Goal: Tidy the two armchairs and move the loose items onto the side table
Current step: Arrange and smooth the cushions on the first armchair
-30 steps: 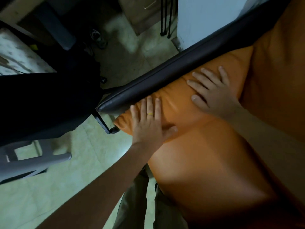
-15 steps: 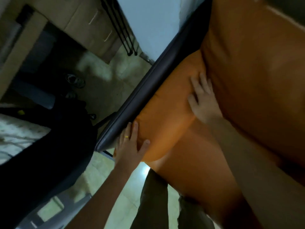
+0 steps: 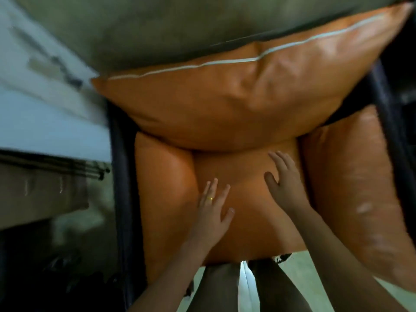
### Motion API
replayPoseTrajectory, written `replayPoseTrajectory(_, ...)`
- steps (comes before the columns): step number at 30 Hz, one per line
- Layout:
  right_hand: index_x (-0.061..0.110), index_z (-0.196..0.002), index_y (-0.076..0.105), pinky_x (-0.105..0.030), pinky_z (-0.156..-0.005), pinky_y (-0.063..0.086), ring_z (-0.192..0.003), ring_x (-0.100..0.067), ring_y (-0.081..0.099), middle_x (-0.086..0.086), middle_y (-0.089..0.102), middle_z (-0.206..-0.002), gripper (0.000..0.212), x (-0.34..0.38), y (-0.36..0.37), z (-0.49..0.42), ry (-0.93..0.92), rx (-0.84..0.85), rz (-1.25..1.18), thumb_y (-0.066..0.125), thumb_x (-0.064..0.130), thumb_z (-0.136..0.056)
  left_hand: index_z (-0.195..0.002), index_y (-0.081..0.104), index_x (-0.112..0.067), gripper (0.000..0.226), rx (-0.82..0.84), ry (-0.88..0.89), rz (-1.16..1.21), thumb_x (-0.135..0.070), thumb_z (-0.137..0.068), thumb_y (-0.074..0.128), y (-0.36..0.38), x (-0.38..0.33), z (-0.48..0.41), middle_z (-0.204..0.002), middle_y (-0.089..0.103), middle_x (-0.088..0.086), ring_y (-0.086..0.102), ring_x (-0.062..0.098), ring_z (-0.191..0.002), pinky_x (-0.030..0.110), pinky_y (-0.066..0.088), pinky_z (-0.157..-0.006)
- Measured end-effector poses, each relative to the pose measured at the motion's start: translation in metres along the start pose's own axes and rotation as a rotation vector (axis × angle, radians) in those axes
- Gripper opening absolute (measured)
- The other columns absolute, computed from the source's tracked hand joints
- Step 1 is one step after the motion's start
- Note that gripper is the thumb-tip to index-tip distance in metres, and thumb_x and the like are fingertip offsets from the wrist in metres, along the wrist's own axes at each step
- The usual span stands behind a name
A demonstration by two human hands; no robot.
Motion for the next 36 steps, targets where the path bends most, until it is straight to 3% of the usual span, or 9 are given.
replayPoseTrajectory(5,0.021,-0.151,0.040,-0.044,-0.124,0.018,-0.151,-0.027,0.018,-0.006,0.033,-0.159,0.054,-0.104,-0.085,0.056,0.161,-0.270,-0.123,0.054,0.021,-0.099,-0.158,0.020,-0.036,0.062,0.098,0.297,-0.078,-0.040,-0.102,0.047,0.048,-0.122,-0.033,-0.167,-0.003,-0.014,-0.014,0.003,-0.151,0.033,0.010,-0.121)
replayPoseTrajectory(8,0.020,-0.150,0.042,-0.050,-0.122,0.022,-0.150,-0.028,0.022,-0.006,0.036,-0.158,0.055,-0.163,-0.120,0.087,0.256,-0.387,-0.121,0.056,0.022,-0.096,-0.157,0.024,-0.030,0.062,0.081,0.445,-0.184,-0.036,-0.100,0.050,0.081,-0.190,-0.059,-0.168,0.007,-0.005,-0.003,0.010,-0.154,0.036,0.014,-0.122)
replayPoseTrajectory(12,0.025,-0.152,0.036,-0.052,-0.121,0.023,-0.150,-0.027,0.022,-0.004,0.035,-0.158,0.062,-0.231,-0.130,0.112,0.392,-0.396,-0.109,0.058,0.029,-0.094,-0.155,0.032,-0.021,0.062,0.142,0.589,-0.310,-0.039,-0.097,0.045,0.124,-0.270,-0.082,-0.166,0.018,0.006,0.009,0.023,-0.154,0.047,0.023,-0.122)
replayPoseTrajectory(17,0.036,-0.157,0.017,-0.052,-0.125,0.009,-0.154,-0.025,0.010,0.001,0.019,-0.165,0.068,-0.274,-0.111,0.119,0.497,-0.286,-0.115,0.050,0.042,-0.098,-0.156,0.025,-0.025,0.059,0.235,0.681,-0.467,-0.038,-0.102,0.044,0.158,-0.343,-0.113,-0.167,0.010,0.000,0.000,0.017,-0.154,0.050,0.019,-0.122)
replayPoseTrajectory(20,0.038,-0.157,0.014,-0.049,-0.125,0.002,-0.155,-0.022,0.006,0.004,0.014,-0.167,0.065,-0.275,-0.111,0.114,0.540,-0.316,-0.157,0.042,0.048,-0.099,-0.156,0.022,-0.029,0.063,0.267,0.723,-0.560,-0.045,-0.100,0.046,0.176,-0.366,-0.140,-0.167,0.008,-0.001,-0.004,0.017,-0.154,0.059,0.016,-0.121)
replayPoseTrajectory(24,0.039,-0.157,0.014,-0.050,-0.124,0.001,-0.155,-0.021,0.003,0.004,0.014,-0.167,0.062,-0.272,-0.115,0.099,0.575,-0.365,-0.228,0.038,0.047,-0.100,-0.155,0.027,-0.034,0.061,0.233,0.745,-0.712,-0.056,-0.099,0.040,0.196,-0.388,-0.167,-0.168,0.008,0.000,-0.009,0.018,-0.154,0.069,-0.004,-0.116)
replayPoseTrajectory(29,0.036,-0.158,0.012,-0.051,-0.123,-0.001,-0.155,-0.022,0.002,0.001,0.010,-0.168,0.069,-0.260,-0.111,0.082,0.559,-0.427,-0.130,0.020,0.065,-0.096,-0.151,0.032,-0.035,0.060,0.164,0.837,-0.765,-0.062,-0.098,0.032,0.194,-0.389,-0.176,-0.165,0.013,-0.002,-0.003,0.017,-0.154,0.067,-0.012,-0.115)
replayPoseTrajectory(32,0.034,-0.156,0.027,-0.055,-0.121,0.008,-0.154,-0.025,0.016,-0.005,0.026,-0.164,0.073,-0.255,-0.103,0.081,0.523,-0.460,-0.048,0.025,0.070,-0.093,-0.154,0.024,-0.037,0.062,0.173,0.935,-0.801,-0.065,-0.099,0.029,0.187,-0.374,-0.174,-0.166,0.011,-0.007,-0.007,0.012,-0.154,0.064,-0.013,-0.117)
replayPoseTrajectory(36,0.034,-0.157,0.025,-0.055,-0.120,0.018,-0.152,-0.027,0.019,-0.009,0.028,-0.163,0.074,-0.249,-0.084,0.089,0.439,-0.413,0.093,0.034,0.068,-0.091,-0.156,0.010,-0.045,0.078,0.242,0.974,-0.915,-0.078,-0.090,0.034,0.174,-0.354,-0.180,-0.167,0.001,-0.012,-0.011,0.009,-0.153,0.062,-0.012,-0.118)
Point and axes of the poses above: each hand's wrist, its own z-axis away from the middle knuckle, its own y-axis out of the palm, x = y × z, the point moved 10 cm from there along -z, towards the middle knuckle
